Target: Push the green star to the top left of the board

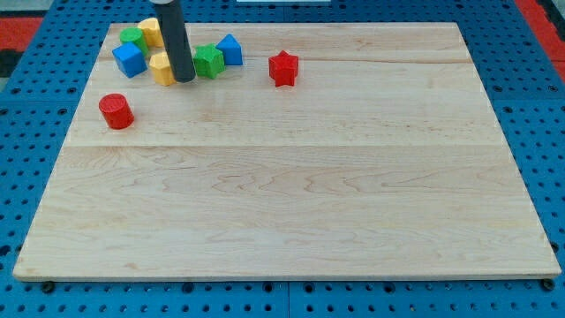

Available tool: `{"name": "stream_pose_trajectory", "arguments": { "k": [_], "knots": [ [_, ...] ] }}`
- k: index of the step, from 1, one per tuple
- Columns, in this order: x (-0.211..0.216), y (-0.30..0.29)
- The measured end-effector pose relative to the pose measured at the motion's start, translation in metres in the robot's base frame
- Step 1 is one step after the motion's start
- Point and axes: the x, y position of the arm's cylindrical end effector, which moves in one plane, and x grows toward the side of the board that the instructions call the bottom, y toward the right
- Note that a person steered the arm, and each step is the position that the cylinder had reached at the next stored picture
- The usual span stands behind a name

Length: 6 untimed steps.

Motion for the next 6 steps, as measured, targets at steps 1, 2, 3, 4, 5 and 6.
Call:
{"name": "stream_pose_trajectory", "arguments": {
  "k": [1,2,3,4,5,6],
  "knots": [
    [0.000,-0.016],
    [0.000,-0.018],
    [-0.001,-0.023],
    [-0.001,-0.022],
    [0.012,0.029],
    [0.017,0.077]
  ]
}}
